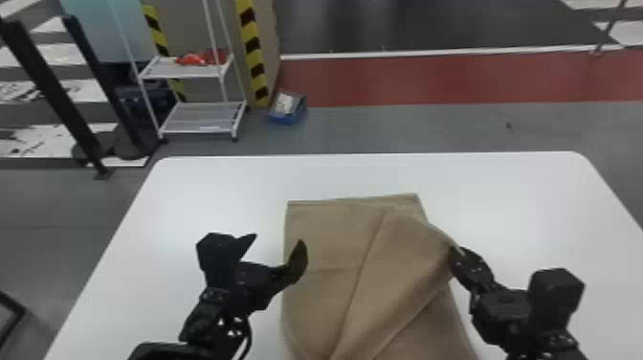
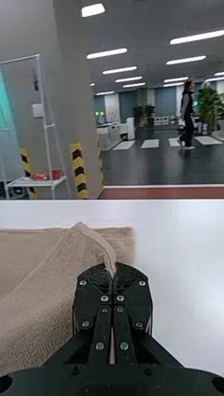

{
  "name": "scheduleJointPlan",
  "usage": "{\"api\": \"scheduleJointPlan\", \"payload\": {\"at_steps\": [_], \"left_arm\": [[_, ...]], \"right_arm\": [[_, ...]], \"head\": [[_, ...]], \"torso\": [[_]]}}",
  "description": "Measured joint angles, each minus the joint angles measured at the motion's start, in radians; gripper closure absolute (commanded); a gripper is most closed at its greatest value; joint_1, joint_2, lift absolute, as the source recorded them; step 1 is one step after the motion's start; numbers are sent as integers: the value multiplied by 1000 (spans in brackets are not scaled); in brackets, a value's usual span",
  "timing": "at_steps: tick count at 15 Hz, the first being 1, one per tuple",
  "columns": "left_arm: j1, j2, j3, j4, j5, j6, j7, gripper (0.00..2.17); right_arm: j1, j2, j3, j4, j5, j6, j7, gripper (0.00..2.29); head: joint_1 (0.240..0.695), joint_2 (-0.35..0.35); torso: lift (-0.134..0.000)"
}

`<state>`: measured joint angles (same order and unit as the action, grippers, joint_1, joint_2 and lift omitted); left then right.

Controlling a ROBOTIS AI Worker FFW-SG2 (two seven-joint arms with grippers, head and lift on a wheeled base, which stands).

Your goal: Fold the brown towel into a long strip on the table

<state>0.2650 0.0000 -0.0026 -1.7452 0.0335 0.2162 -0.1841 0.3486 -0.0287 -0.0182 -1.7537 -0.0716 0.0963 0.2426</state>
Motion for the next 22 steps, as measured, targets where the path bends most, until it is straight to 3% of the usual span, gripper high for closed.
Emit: {"api": "scheduleJointPlan", "payload": {"at_steps": [2,3,8,10,12,15,22], "left_arm": [[-17,0,0,21,1,-4,1,43],[-23,0,-3,30,0,-5,2,43],[-32,0,-20,39,-7,-8,6,66],[-32,0,-21,41,-8,-8,6,66],[-32,0,-24,42,-11,-7,5,66],[-37,0,-44,63,-26,-8,4,184],[-151,0,-72,241,-5,1,-40,410]], "right_arm": [[19,0,-142,-58,-54,39,26,1676],[19,0,-200,-68,-71,58,36,1676],[-26,1,-494,-83,-145,161,108,1676],[-74,0,-600,-73,-157,204,128,1676],[-144,-11,-694,-30,-151,264,136,1676],[-186,-40,-710,17,-137,320,151,1676],[-121,2,-630,-35,-138,288,168,1676]], "head": [[695,-57],[695,-126],[695,-302],[695,-350],[695,-350],[695,-350],[695,-350]], "torso": [[-57],[-57],[-57],[-57],[-57],[-57],[-57]]}}
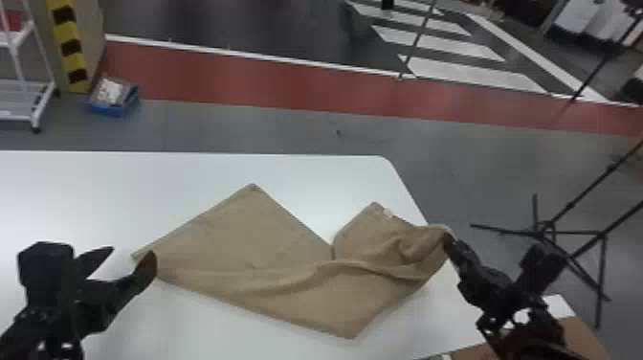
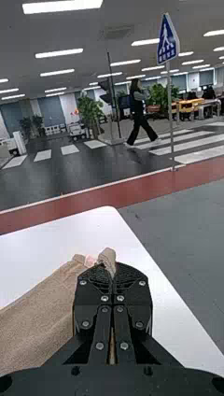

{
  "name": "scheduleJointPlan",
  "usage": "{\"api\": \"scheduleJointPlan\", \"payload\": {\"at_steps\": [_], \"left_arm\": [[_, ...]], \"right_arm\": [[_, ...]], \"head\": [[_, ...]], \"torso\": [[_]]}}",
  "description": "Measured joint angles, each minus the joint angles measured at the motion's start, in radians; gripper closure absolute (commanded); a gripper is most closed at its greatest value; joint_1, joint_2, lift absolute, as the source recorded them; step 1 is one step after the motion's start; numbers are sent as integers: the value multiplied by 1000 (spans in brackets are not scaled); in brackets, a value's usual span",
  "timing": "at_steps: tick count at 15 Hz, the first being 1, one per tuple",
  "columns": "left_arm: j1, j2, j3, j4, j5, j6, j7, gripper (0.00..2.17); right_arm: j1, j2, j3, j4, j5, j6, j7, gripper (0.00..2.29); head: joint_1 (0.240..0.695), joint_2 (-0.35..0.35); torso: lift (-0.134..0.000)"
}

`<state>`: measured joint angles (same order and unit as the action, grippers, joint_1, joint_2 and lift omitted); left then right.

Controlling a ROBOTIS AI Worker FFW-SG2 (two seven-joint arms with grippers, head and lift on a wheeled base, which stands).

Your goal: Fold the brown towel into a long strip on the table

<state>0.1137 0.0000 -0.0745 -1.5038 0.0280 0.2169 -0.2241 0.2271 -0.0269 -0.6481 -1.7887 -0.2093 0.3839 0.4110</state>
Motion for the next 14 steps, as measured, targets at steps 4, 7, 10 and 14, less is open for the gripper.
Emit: {"api": "scheduleJointPlan", "payload": {"at_steps": [4,7,10,14], "left_arm": [[-56,0,-33,87,-4,0,9,410],[-91,0,-62,146,-15,0,19,410],[-115,0,-66,186,-16,-9,25,414],[-130,0,-60,209,-12,-24,31,1366]], "right_arm": [[53,22,13,-68,-7,-15,20,1676],[73,27,18,-103,-13,-16,33,1676],[86,27,11,-119,-17,-19,43,1676],[90,27,2,-119,-17,-22,46,1676]], "head": [[695,-350],[695,-350],[695,-350],[695,-350]], "torso": [[-57],[-57],[-57],[-57]]}}
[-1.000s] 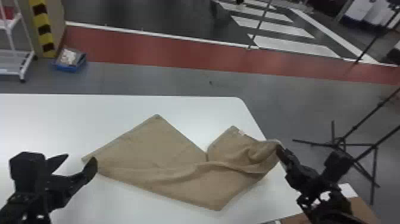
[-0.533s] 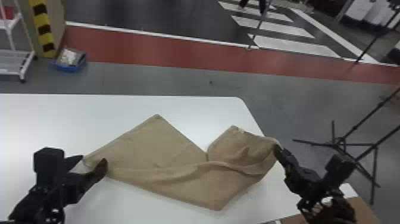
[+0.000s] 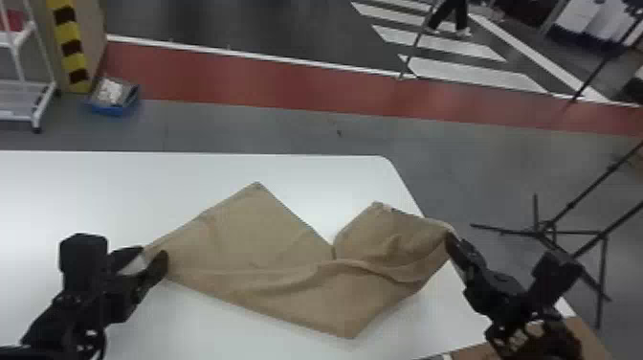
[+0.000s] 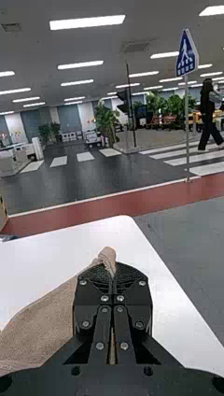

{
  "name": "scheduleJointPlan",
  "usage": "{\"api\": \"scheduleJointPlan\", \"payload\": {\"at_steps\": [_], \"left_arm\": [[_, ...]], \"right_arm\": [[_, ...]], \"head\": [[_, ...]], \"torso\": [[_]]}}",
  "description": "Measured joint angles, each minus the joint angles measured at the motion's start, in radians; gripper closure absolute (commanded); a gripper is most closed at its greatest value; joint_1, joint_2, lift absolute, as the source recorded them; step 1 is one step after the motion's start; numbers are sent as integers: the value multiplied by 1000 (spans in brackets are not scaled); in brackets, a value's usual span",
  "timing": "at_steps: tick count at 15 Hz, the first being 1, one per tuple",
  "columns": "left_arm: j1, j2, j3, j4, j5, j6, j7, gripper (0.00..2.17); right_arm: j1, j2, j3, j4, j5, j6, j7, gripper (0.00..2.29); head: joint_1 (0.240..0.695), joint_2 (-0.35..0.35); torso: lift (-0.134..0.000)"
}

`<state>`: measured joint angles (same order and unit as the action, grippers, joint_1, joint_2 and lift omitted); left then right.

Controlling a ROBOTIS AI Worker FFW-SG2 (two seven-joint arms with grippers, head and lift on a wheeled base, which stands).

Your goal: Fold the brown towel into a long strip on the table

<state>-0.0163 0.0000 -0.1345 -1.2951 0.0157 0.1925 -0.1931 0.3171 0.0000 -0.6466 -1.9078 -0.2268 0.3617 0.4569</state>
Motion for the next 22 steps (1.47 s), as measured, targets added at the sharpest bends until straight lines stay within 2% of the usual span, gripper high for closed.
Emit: {"api": "scheduleJointPlan", "payload": {"at_steps": [1,4,5,6,8,15,17,18,19,20,22], "left_arm": [[0,0,2,0,1,-2,8,1480],[11,0,11,-10,0,-9,14,1453],[13,0,11,-13,-1,-11,15,896],[16,0,11,-17,-2,-16,15,545],[24,0,9,-23,-10,-64,16,373],[-37,0,-12,81,-50,-98,22,397],[-49,0,-17,101,-50,-98,21,603],[-51,0,-17,105,-50,-97,21,606],[-51,0,-17,107,-50,-95,21,704],[-52,0,-16,108,-51,-91,19,981],[-52,0,-13,109,-54,-81,18,1328]], "right_arm": [[0,0,1,2,1,-4,-1,1676],[-5,0,11,8,7,-9,-1,1676],[-7,0,13,11,7,-10,-1,1676],[-8,0,15,12,7,-10,-1,1676],[-14,0,18,15,9,-10,-1,1676],[-11,0,5,15,0,-10,7,1676],[-12,0,3,15,-1,-10,9,1676],[-12,0,3,15,-2,-10,9,1676],[-13,0,5,15,-2,-10,9,1676],[-14,0,7,15,-2,-10,9,1676],[-18,0,10,15,-1,-10,9,1676]], "head": [[695,-350],[695,-350],[695,-350],[695,-350],[695,-350],[695,-350],[695,-350],[695,-350],[695,-350],[695,-350],[695,-350]], "torso": [[-57],[-57],[-57],[-57],[-57],[-57],[-57],[-57],[-57],[-57],[-57]]}}
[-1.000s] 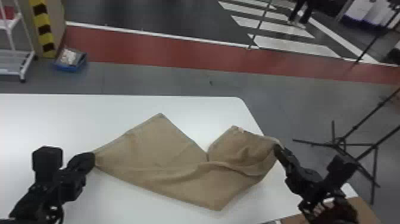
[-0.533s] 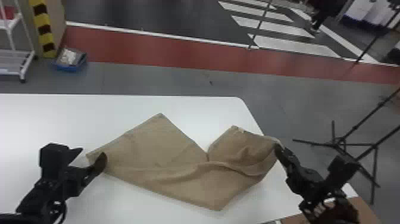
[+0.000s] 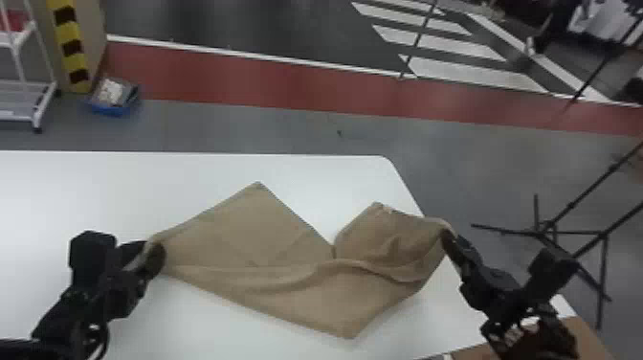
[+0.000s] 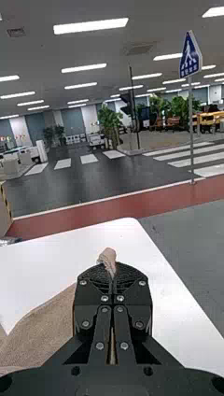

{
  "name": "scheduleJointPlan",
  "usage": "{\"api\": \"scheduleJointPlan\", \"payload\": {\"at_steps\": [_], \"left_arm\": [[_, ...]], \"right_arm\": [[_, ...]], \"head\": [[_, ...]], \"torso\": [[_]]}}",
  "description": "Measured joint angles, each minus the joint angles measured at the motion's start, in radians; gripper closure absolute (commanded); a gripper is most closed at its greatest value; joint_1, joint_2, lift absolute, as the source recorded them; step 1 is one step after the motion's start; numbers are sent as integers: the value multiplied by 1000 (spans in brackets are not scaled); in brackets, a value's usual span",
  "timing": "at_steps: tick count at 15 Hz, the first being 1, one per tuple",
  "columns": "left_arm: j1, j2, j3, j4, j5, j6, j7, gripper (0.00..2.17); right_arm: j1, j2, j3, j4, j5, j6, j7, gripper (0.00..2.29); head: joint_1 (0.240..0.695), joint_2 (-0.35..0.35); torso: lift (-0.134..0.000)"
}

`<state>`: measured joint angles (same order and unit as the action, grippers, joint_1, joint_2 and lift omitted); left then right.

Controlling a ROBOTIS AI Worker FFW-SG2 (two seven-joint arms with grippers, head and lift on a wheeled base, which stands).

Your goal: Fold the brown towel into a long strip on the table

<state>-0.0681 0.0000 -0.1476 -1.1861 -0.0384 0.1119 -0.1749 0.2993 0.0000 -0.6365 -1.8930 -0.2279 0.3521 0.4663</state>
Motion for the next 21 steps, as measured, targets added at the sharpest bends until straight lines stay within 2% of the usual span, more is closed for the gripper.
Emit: {"api": "scheduleJointPlan", "payload": {"at_steps": [2,4,6,9,11,12,14,17,21], "left_arm": [[5,0,16,-4,2,9,0,1393],[48,0,49,-69,12,15,-1,1389],[136,0,81,-240,15,29,3,1389],[291,0,160,-576,29,79,6,1389],[381,0,225,-800,38,171,23,1389],[412,0,260,-886,54,230,24,1393],[470,0,355,-1044,137,358,23,1393],[506,0,454,-1152,225,467,24,1393],[412,0,503,-1115,251,546,23,1389]], "right_arm": [[-8,0,3,0,2,0,-1,1676],[-20,0,7,-1,10,3,-2,1676],[-26,0,14,-19,17,15,-2,1676],[-63,-3,10,-58,48,83,0,1676],[-90,-14,-1,-67,74,122,2,1676],[-99,-23,-8,-68,79,143,2,1673],[-124,-44,-23,-66,84,226,12,1673],[-170,-72,5,-43,114,402,23,1673],[-312,-76,143,28,173,468,11,1673]], "head": [[695,-350],[695,-350],[695,-346],[695,-299],[695,-275],[695,-263],[695,-229],[695,-190],[695,-82]], "torso": [[-57],[-57],[-57],[-57],[-57],[-57],[-57],[-57],[-57]]}}
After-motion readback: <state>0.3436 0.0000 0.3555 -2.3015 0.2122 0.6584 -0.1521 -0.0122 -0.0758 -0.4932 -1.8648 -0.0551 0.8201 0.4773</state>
